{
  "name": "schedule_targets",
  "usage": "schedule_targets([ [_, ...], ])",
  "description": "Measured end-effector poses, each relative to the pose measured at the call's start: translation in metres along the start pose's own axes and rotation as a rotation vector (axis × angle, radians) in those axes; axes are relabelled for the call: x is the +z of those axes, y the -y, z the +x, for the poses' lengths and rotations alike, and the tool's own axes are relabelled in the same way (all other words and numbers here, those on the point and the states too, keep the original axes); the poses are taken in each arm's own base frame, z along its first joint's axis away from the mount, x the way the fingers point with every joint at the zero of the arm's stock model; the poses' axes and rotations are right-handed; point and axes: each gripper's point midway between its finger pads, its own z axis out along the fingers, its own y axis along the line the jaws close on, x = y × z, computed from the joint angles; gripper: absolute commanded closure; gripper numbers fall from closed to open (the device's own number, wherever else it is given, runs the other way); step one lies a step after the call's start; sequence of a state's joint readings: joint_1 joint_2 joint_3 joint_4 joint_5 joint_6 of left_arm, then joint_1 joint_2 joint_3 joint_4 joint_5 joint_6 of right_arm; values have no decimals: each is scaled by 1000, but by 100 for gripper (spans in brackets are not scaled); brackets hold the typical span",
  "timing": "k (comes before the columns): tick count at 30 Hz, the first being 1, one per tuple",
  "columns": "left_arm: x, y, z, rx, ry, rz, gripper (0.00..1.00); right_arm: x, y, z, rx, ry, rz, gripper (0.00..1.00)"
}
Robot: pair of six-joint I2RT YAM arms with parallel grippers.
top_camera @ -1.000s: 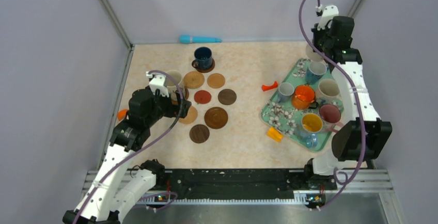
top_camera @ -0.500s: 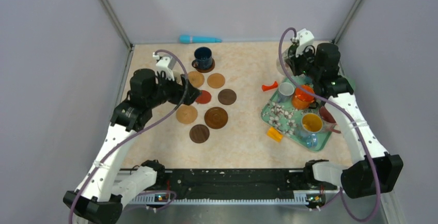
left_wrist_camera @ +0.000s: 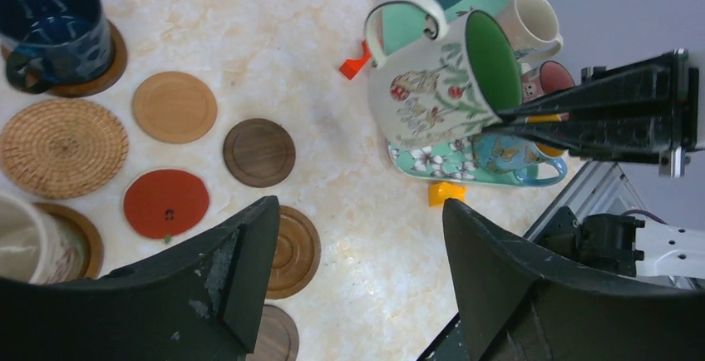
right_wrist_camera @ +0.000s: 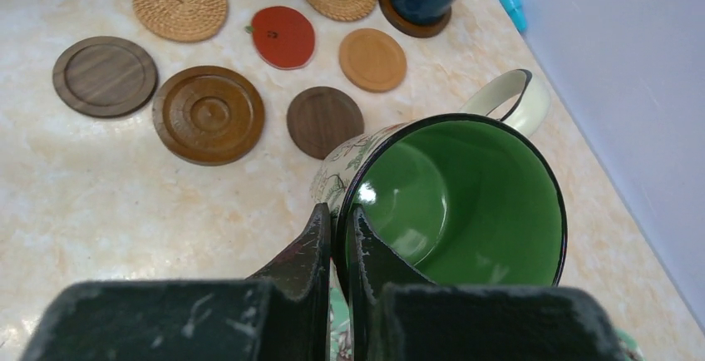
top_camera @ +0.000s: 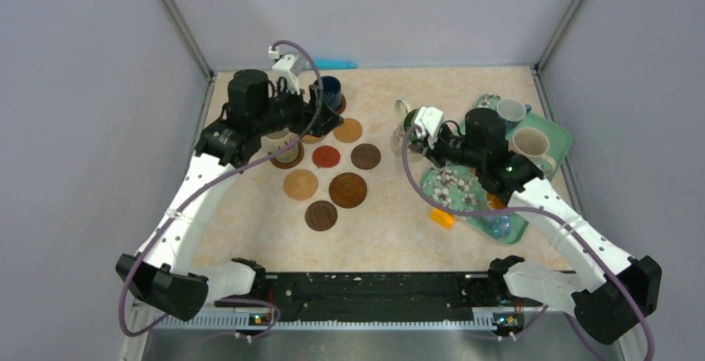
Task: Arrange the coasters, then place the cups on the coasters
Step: Place the cup on the coaster.
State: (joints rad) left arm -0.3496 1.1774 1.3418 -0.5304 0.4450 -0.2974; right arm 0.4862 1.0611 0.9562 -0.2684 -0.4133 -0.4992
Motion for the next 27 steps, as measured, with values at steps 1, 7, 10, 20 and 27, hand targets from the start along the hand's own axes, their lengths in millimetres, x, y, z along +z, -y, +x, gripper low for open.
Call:
schedule_targets([
  [1, 7, 2, -1, 1, -11, 8, 25, 1, -5, -1, -12, 2, -15, 100],
  [7, 43, 26, 3, 26, -79, 53, 31, 11, -42, -15, -110, 30, -110, 100],
  [10, 59, 37, 11, 35, -119, 67, 33, 15, -57, -21, -143, 38, -136, 100],
  [20, 100, 45, 60, 33, -264, 11, 41, 30, -65, -16, -186, -19, -94, 100],
  [27, 112, 33, 80, 44, -324, -85, 48, 46, -72, -9, -207, -58, -84, 100],
])
